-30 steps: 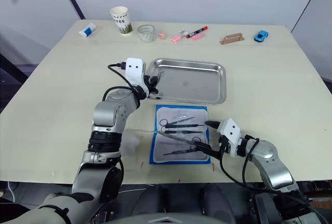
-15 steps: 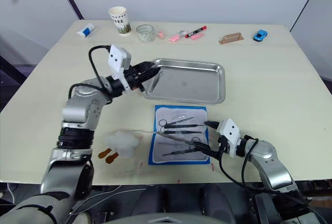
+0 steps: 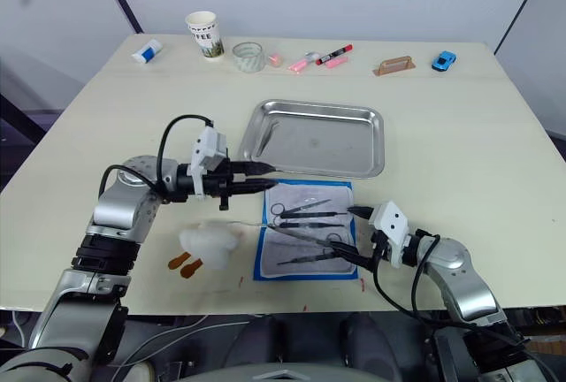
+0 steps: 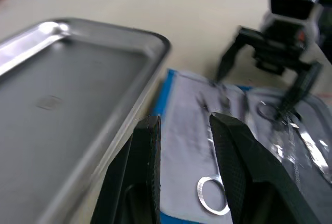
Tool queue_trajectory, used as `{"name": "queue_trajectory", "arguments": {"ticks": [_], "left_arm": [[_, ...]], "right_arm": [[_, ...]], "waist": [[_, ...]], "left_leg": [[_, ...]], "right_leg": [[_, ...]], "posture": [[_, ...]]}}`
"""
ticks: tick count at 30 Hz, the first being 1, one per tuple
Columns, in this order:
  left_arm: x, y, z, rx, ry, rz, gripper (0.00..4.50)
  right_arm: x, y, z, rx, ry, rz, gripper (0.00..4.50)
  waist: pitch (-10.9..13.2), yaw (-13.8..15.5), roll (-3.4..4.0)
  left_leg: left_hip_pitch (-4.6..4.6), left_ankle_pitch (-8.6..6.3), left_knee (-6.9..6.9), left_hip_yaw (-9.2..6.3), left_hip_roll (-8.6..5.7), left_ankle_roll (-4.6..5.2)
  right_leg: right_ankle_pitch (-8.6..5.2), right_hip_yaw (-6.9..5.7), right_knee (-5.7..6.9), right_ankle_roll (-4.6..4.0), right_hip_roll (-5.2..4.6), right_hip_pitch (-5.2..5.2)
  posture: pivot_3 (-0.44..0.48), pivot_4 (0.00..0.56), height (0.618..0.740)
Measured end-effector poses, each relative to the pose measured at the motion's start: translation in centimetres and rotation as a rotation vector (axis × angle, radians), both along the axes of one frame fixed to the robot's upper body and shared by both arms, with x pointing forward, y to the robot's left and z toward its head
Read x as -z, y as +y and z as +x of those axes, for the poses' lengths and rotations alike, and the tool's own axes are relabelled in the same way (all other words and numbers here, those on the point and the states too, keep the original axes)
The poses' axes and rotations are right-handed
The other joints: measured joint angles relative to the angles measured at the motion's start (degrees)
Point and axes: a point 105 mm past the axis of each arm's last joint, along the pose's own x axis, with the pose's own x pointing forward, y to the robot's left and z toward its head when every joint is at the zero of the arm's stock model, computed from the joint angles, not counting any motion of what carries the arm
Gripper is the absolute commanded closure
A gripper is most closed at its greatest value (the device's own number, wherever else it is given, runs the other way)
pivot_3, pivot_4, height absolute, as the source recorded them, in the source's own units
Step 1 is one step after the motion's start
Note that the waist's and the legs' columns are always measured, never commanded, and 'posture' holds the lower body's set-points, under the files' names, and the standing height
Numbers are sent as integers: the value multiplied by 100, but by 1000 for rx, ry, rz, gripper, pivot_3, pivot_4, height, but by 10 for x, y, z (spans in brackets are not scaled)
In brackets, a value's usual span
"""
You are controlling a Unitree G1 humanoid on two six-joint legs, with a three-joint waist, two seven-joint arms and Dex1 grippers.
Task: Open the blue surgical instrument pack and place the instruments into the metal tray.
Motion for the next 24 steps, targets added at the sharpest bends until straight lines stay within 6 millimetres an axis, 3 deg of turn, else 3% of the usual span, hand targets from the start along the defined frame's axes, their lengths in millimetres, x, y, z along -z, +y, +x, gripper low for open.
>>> {"name": "queue_trajectory", "arguments": {"ticks": [5, 11, 24], "left_arm": [[29, -6, 2, 11, 40, 48, 2932], [42, -15, 0, 44, 40, 87, 2932], [45, -19, 14, 27, -20, 144, 2932]], "right_arm": [[0, 0, 0, -2, -2, 0, 0], [0, 1, 0, -3, -5, -1, 0], [0, 1, 1, -3, -9, -2, 0]], "waist": [[0, 0, 0], [0, 0, 0], [0, 1, 0]], "left_leg": [[-1, 0, 0, 0, 1, 1], [-2, 0, 0, 0, 1, 1], [-2, 0, 0, 0, 1, 1]], "right_leg": [[0, 1, 0, 0, 2, -1], [0, 2, 0, 0, 3, -3], [0, 2, 0, 0, 3, -3]], "posture": [[0, 150, 718], [0, 150, 718], [0, 150, 718]]}}
